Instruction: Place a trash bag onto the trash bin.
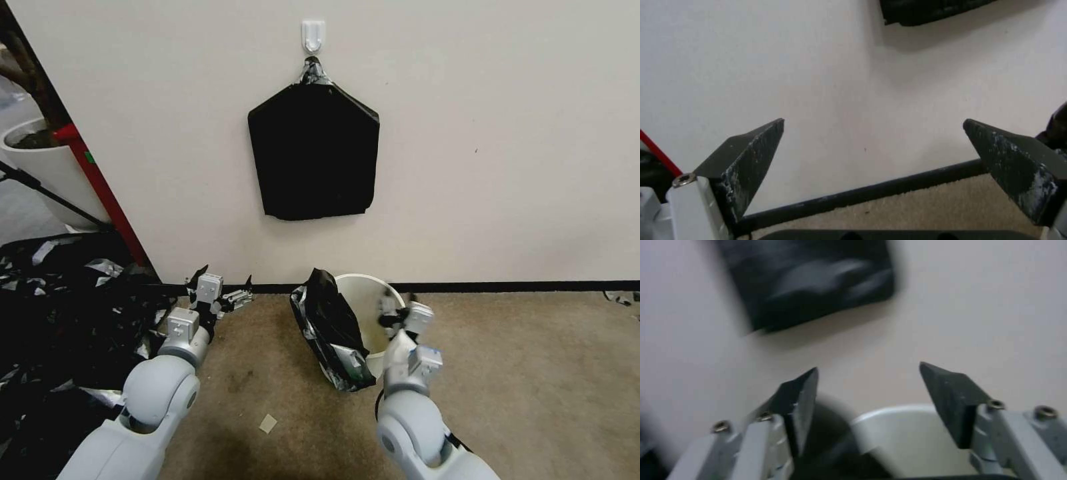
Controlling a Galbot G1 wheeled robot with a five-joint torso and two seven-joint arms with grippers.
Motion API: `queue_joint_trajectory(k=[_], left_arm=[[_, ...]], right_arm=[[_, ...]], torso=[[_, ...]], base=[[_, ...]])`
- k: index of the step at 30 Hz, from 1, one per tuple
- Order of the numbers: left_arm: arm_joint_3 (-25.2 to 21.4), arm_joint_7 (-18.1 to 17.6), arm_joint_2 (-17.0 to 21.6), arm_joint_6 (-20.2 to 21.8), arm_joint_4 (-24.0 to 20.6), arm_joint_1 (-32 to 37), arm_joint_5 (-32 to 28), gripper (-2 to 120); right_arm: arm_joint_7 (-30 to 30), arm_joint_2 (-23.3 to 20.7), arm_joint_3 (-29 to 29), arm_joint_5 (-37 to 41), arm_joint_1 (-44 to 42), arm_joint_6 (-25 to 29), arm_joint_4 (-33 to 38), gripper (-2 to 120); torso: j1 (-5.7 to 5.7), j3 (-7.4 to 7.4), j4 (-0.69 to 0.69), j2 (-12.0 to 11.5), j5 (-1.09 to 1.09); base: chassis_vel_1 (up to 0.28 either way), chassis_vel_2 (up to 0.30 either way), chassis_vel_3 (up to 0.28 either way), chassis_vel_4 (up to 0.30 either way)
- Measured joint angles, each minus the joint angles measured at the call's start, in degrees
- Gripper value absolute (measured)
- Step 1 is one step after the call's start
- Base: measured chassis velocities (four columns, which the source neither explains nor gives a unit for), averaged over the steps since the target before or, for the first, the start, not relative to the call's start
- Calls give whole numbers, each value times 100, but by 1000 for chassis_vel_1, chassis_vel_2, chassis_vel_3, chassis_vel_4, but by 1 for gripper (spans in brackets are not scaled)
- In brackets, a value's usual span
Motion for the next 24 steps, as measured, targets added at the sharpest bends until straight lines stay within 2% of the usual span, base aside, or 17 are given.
queue_joint_trajectory(k=[1, 2, 5, 8, 10, 13, 14, 16, 17, 19, 22, 23, 24], left_arm=[[0, 0, 0, 0, 0, 0, 0, 100], [4, -2, -26, -12, 34, -31, 0, 100], [-7, -35, -89, -28, 76, -77, -8, 100], [-29, -46, -96, -31, 87, -75, -12, 100], [-34, -47, -95, -32, 100, -66, -12, 100], [-46, -48, -117, -39, 146, -65, -6, 100], [-46, -48, -117, -39, 146, -65, -6, 100], [-47, -49, -149, -41, 160, -80, -2, 100], [-44, -49, -160, -41, 165, -84, -1, 100], [-41, -49, -163, -41, 167, -85, 0, 100], [-16, -49, -181, -43, 191, -94, 9, 100], [-16, -49, -181, -43, 191, -94, 9, 100], [3, -49, -194, -63, 213, -100, 11, 100]], right_arm=[[0, 0, 0, 0, 0, 0, 0, 65], [-266, -87, -43, -8, -53, -321, 77, 70], [-466, -140, -154, -119, -43, -1133, 108, 82], [-502, -103, -241, -135, 62, -1478, 138, 82], [-530, -86, -280, -135, 126, -1643, 160, 79], [-743, -105, -401, -204, 288, -2132, 180, 64], [-743, -105, -401, -204, 288, -2132, 180, 64], [-831, -114, -459, -475, 360, -2362, 102, 54], [-861, -109, -477, -669, 388, -2423, 28, 48], [-866, -105, -482, -718, 396, -2438, 8, 46], [-786, -51, -523, -862, 449, -2547, -72, 33], [-786, -51, -523, -862, 449, -2547, -72, 33], [-724, -32, -523, -867, 468, -2564, -77, 27]], torso=[[0, 0, 0, 0, 0], [0, 0, 0, 0, 0], [0, 0, -1, 0, 0], [0, 0, 0, 0, 1], [0, 0, 0, 0, 0], [0, 1, 1, 0, 0], [0, 1, 1, 0, 0], [0, 0, 1, 0, 0], [0, 0, 0, 0, 0], [0, 0, 0, 0, 0], [0, 0, 1, 0, 0], [0, 0, 1, 0, 0], [0, 0, 1, 0, 0]], base=[[0, 0, 0, 0], [0, 0, 0, 0], [0, 0, 0, 0], [0, 0, 0, 0], [0, 0, 0, 0], [0, 0, 0, 0], [0, 0, 0, 0], [0, 0, 0, 0], [0, 0, 0, 0], [0, 0, 0, 0], [0, 0, 0, 0], [0, 0, 0, 0], [0, 0, 0, 0]])
